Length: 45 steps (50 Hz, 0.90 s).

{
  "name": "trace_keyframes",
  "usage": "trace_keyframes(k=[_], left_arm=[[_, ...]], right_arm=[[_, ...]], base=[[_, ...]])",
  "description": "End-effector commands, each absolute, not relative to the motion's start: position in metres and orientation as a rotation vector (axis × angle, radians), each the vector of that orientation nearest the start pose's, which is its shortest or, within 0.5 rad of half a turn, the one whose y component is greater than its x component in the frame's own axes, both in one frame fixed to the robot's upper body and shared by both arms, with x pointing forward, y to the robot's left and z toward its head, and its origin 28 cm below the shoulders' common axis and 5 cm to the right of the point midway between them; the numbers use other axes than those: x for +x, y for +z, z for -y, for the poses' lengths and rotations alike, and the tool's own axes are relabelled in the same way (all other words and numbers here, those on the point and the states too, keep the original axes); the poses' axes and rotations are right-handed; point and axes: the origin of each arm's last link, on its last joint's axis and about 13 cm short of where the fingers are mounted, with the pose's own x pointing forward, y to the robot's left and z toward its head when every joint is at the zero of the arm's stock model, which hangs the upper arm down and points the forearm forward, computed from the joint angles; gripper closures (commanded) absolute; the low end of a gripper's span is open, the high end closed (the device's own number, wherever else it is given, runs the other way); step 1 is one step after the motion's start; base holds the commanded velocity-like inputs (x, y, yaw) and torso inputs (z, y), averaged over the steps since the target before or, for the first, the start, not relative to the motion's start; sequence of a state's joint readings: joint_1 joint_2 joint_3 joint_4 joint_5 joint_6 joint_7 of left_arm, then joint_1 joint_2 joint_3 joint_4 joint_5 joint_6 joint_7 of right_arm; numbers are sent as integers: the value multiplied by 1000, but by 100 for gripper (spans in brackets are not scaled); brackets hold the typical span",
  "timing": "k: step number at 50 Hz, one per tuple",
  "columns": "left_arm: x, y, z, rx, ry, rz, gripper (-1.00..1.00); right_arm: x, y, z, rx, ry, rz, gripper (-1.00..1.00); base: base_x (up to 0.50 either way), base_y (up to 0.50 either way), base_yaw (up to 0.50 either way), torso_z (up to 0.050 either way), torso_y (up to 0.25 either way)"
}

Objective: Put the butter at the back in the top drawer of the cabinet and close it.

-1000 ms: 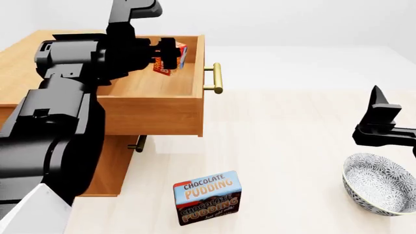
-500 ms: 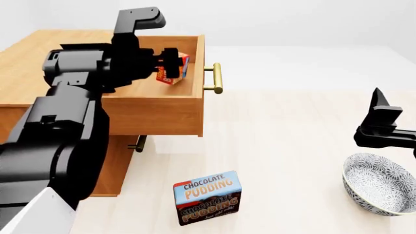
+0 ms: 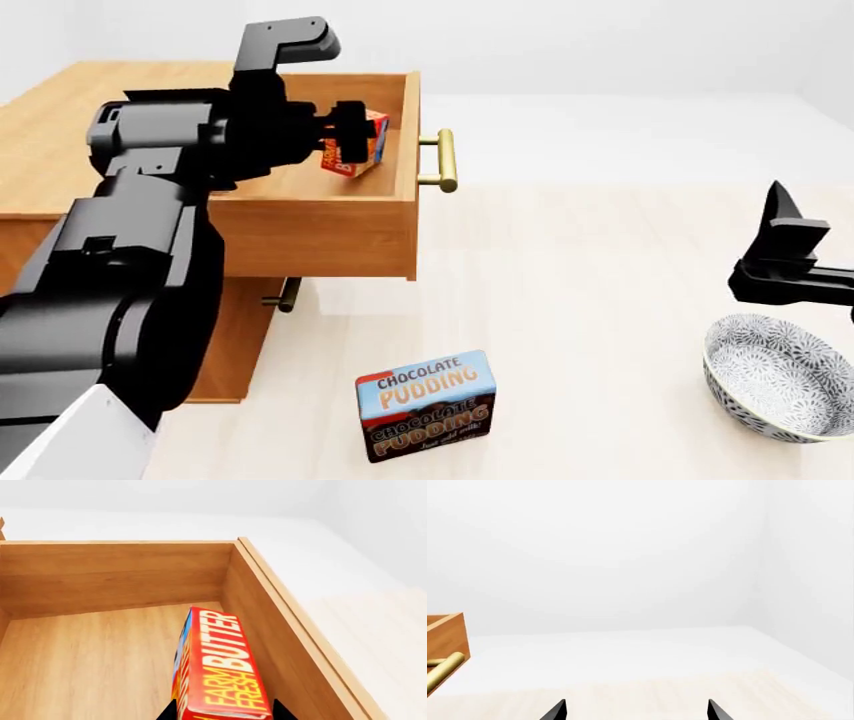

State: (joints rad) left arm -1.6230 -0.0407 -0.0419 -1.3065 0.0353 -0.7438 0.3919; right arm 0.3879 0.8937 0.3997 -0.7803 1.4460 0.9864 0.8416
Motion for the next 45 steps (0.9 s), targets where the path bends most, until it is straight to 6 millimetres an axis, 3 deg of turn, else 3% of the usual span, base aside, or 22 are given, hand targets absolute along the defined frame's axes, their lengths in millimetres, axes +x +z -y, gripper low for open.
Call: trace_keyframes(k=[1, 45], left_arm=[[420, 272, -219, -136, -365, -468, 100], [413, 258, -217, 1, -380, -656, 100]], right_arm=[[171, 252, 194, -36, -189, 99, -100], [172, 249, 194, -34, -186, 91, -100]], base=[[0, 0, 0, 0, 0], [1, -1, -2, 0, 0]])
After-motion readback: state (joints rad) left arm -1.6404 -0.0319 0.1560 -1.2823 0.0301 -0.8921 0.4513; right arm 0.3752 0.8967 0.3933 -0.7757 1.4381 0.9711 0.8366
